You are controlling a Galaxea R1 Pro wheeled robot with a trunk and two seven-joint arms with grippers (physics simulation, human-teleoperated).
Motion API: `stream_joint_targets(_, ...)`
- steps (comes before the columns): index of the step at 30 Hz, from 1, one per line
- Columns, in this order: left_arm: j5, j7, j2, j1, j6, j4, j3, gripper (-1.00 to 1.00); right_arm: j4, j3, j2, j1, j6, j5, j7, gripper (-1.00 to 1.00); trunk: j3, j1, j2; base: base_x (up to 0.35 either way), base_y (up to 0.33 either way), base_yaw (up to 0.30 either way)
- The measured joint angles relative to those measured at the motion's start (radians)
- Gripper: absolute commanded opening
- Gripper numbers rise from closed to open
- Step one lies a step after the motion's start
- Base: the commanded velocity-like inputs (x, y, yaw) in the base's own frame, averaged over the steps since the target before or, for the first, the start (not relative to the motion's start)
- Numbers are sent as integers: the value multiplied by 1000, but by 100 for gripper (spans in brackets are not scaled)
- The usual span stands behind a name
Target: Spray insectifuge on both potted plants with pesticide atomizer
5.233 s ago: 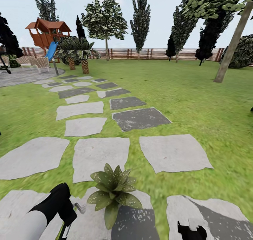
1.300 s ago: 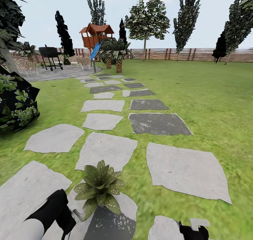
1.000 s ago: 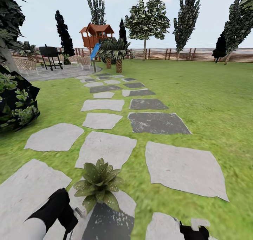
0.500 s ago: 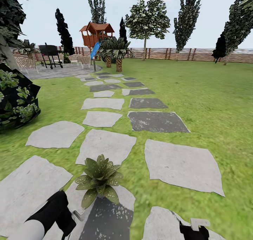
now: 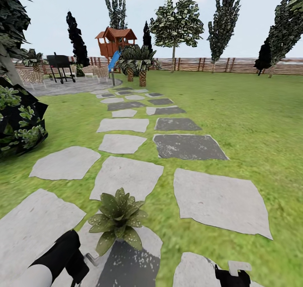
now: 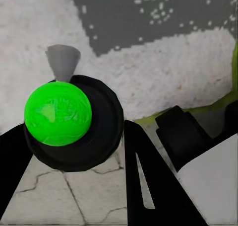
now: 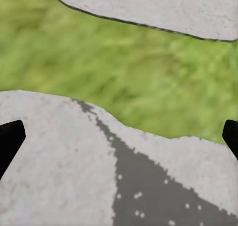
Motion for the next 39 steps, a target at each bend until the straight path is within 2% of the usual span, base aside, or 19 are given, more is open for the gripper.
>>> stream_joint_targets(7, 2, 0, 17, 7, -2, 12, -3, -100, 0, 0, 0, 0, 0, 0, 0, 100, 0, 0, 0, 1, 0, 0)
stream_joint_targets(12, 14, 0, -3, 9, -9, 14, -3, -100, 0, 0, 0, 0, 0, 0, 0, 100, 0, 0, 0, 0, 0, 0)
stream_joint_targets(14, 34, 0, -14, 9, -27, 14, -1, -100, 0, 0, 0, 0, 0, 0, 0, 100, 0, 0, 0, 0, 0, 0)
stream_joint_targets(15, 57, -1, -27, 9, -49, 15, 0, -100, 0, 1, 0, 0, 0, 0, 0, 100, 0, 0, 0, 0, 0, 0)
stream_joint_targets(17, 64, -1, -43, 9, -83, 15, -1, -100, 1, 1, 1, 0, 0, 0, 0, 100, 0, 0, 0, 0, 0, 0)
stream_joint_targets(23, 80, -1, -51, 9, -108, 12, 1, -100, 1, 0, 1, 0, 0, 0, 0, 100, 0, 0, 0, -102, 0, 0)
stream_joint_targets(26, 83, -2, -54, 8, -168, 13, 1, -100, 0, 0, 2, 0, 0, 0, 1, 100, 0, 1, 0, -314, 0, -47)
stream_joint_targets(28, 109, -2, -55, 8, -200, 13, 1, -100, 0, 0, 2, 0, 0, -1, 1, 100, 1, 1, 0, -332, 0, -171)
stream_joint_targets(31, 152, -3, -55, 8, -212, 4, 0, -100, 0, 0, 3, 0, 0, -1, 2, 100, 4, 1, 0, -335, 0, -208)
stream_joint_targets(33, 166, -4, -55, 8, -217, -1, 2, -100, 0, 0, 3, 0, 0, -1, 2, 100, 6, 1, 0, -337, -43, -217)
stream_joint_targets(39, 172, -3, -69, 8, -217, -4, 2, -100, 0, 0, 4, 0, 0, -1, 1, 100, 9, 1, 0, -329, -116, -50)
